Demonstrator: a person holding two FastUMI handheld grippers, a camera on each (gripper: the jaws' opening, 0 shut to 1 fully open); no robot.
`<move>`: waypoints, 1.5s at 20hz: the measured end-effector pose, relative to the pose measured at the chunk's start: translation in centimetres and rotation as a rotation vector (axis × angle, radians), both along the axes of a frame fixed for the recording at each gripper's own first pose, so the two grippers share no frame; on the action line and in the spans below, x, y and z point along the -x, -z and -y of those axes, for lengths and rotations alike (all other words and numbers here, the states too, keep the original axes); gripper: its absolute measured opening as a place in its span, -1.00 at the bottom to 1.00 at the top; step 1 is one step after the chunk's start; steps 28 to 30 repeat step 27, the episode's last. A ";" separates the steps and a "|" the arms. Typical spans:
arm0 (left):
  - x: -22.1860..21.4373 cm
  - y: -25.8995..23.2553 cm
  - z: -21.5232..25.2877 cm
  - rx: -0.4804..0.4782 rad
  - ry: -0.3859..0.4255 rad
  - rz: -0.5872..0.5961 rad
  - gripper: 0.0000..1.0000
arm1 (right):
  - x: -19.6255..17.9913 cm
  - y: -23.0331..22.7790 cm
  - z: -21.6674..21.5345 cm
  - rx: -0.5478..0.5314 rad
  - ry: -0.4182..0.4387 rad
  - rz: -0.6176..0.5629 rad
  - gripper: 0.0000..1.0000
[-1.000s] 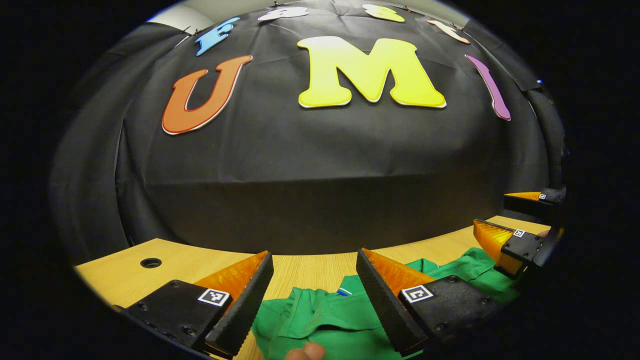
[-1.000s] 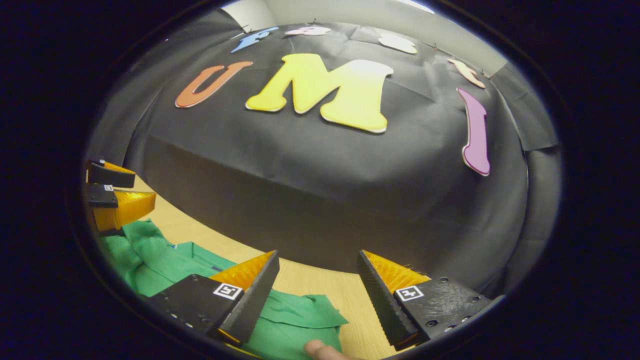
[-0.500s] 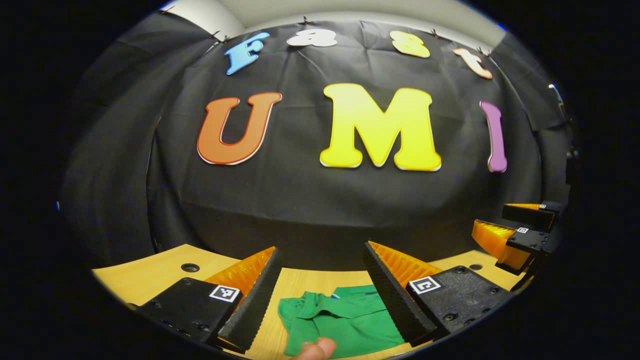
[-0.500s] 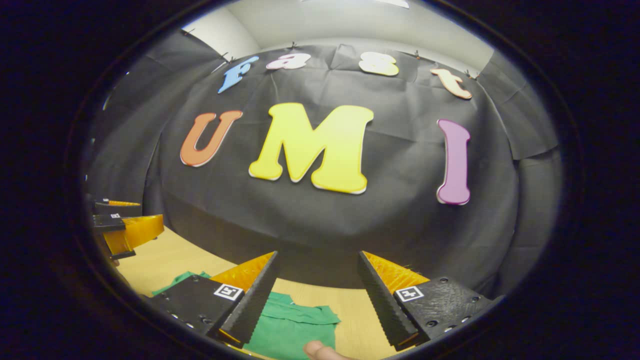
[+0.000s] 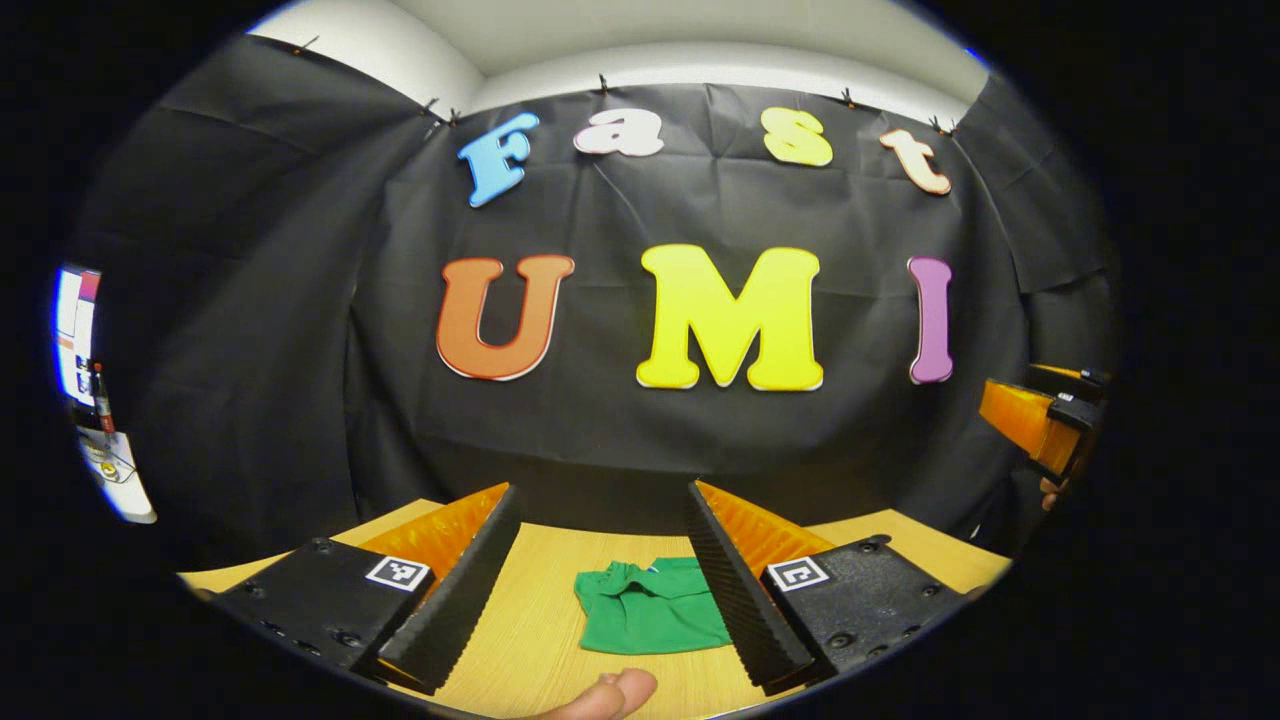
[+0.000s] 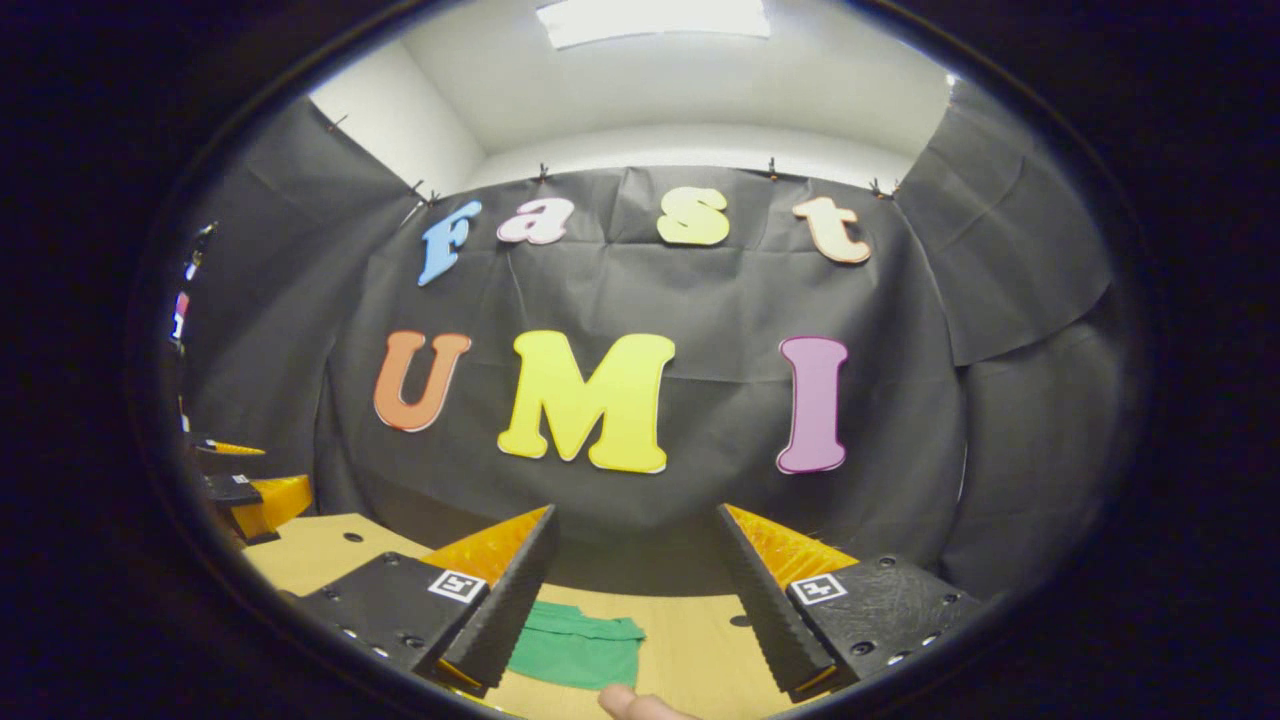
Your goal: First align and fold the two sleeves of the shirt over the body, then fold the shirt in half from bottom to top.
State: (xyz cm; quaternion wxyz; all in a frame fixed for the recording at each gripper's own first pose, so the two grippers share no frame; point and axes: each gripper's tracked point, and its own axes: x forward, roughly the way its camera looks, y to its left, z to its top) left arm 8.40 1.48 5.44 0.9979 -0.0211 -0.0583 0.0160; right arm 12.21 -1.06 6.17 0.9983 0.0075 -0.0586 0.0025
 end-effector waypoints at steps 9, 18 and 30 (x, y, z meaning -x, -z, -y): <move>12.1 1.4 4.8 0.037 0.129 -0.044 1.00 | 11.7 4.0 4.3 0.023 0.055 -0.162 0.89; 11.9 3.7 1.5 0.001 0.048 -0.097 1.00 | 12.0 8.4 -1.3 0.024 -0.059 -0.188 0.90; 10.3 5.2 1.8 -0.042 0.001 -0.155 1.00 | 11.1 11.5 -2.4 0.036 -0.095 -0.273 0.90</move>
